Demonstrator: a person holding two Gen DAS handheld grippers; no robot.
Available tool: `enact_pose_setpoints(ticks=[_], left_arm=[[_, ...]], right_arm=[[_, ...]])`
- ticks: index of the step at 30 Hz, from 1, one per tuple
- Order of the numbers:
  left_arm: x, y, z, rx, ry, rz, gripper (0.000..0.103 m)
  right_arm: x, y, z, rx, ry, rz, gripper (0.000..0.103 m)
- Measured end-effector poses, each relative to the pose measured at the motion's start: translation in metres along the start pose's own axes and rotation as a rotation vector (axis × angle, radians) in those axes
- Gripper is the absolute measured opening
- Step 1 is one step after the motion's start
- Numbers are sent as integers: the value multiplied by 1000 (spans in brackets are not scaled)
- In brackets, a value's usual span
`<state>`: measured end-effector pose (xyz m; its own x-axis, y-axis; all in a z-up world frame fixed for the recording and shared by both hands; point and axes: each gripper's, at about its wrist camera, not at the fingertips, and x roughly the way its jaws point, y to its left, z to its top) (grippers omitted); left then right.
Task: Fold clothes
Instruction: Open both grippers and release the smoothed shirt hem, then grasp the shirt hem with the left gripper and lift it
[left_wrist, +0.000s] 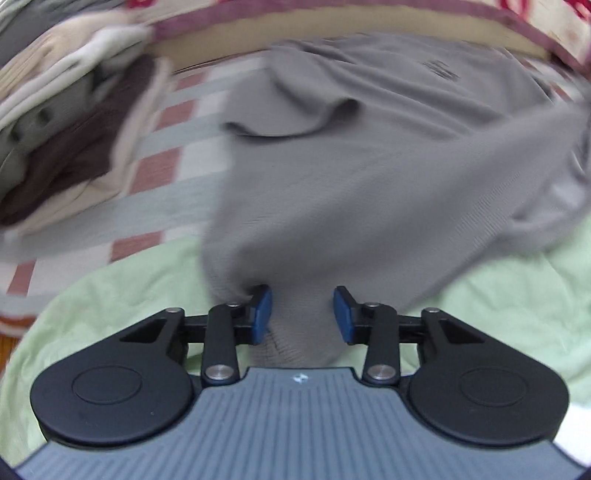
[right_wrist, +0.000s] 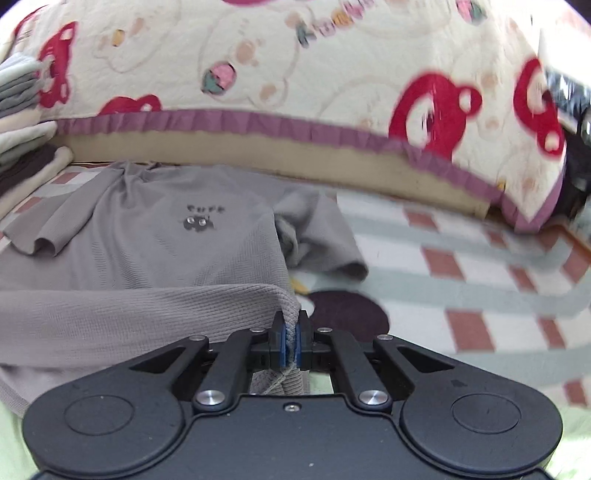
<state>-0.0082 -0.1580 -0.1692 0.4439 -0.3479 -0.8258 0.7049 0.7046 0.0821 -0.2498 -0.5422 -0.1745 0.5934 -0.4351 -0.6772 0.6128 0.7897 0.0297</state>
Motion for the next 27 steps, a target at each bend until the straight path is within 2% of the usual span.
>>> enact_pose_setpoints(ticks=[3,6,7,9,10,13,16,17,18,19,20,24,27], left_arm=[[-1,25,1,-146,-4,-4,37],[-11,46,-2,-278,-27,-70,38],[-16,48,-3,-283,-36,-74,43],[-25,48,-6,-248,-49,-30,47],[-26,48,-8,-238,-44,-34,51],[-19,46,-12,-251,6,-135,55],[-5,32,-10,-190,70,-119,56],[1,28,-10,-175,89,-110,54],[5,24,-11,-165,102,-101,47],[8,22,-12,-157,107,-73,11],[6,23,-12,-161,92,-50,6],[-23,52,-11,-314,-68,-87,5],[-37,75,-11,-439,-161,-157,5]], right_arm=[[9,-10,4,109,53,42,6],[15,-13,1,146,85,36,11],[16,-13,0,151,96,32,14],[11,-16,-3,180,118,79,14],[8,-16,-6,178,125,101,19],[3,-14,-16,154,141,138,29],[5,-10,-27,114,157,116,32],[6,-10,-31,115,165,110,34],[7,-10,-34,122,170,113,37],[9,-10,-36,131,174,116,43],[11,-10,-38,136,176,114,44],[18,-12,-39,168,173,104,45],[17,-19,-32,208,145,124,45]])
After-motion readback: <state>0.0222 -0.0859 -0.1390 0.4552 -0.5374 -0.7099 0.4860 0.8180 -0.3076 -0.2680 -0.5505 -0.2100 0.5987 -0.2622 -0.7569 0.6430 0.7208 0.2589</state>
